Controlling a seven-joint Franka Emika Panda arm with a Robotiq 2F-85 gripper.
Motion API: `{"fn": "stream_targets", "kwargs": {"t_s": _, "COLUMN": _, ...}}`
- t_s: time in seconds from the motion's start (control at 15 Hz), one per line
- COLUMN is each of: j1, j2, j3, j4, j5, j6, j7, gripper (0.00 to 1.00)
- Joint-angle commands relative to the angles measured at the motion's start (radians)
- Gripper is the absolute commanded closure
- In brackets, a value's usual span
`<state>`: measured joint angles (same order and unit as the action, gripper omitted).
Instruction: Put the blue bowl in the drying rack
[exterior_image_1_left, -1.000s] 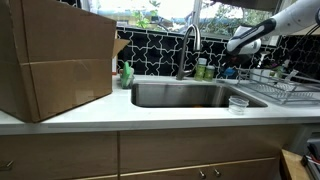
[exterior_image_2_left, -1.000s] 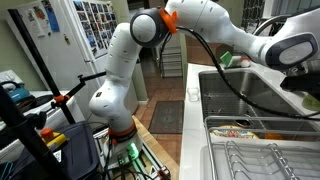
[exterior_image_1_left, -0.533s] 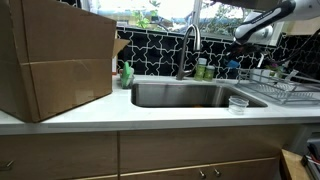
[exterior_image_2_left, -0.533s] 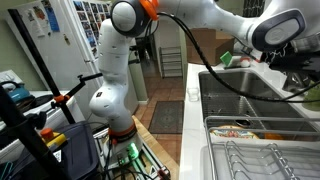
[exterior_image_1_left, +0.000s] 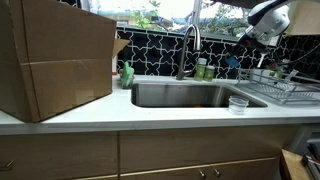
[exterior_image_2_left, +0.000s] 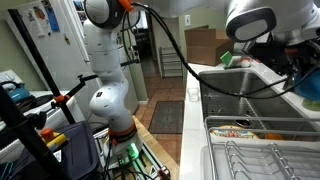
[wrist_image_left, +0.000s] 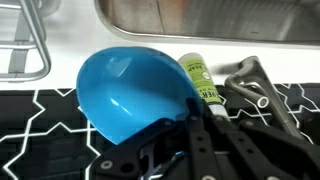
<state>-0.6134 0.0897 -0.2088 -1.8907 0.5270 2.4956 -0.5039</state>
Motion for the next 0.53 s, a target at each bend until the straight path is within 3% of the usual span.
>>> {"fn": "stream_targets", "kwargs": {"t_s": 0.0, "j1": 0.005, "j2": -0.125, "j3": -0.071, "j4": -0.124, "j5": 0.261, "j6": -0.122, "j7": -0.180, "gripper": 0.99}}
{"fn": "stream_targets", "kwargs": {"t_s": 0.2, "j1": 0.007, "j2": -0.168, "j3": -0.174, "j4": -0.166, "j5": 0.415, "j6": -0.279, "j7": -0.278, "gripper": 0.99}}
{"fn": "stream_targets", "kwargs": {"t_s": 0.47, "j1": -0.014, "j2": -0.181, "j3": -0.298, "j4": -0.182, "j5": 0.505, "j6": -0.467, "j7": -0.371, "gripper": 0.99}}
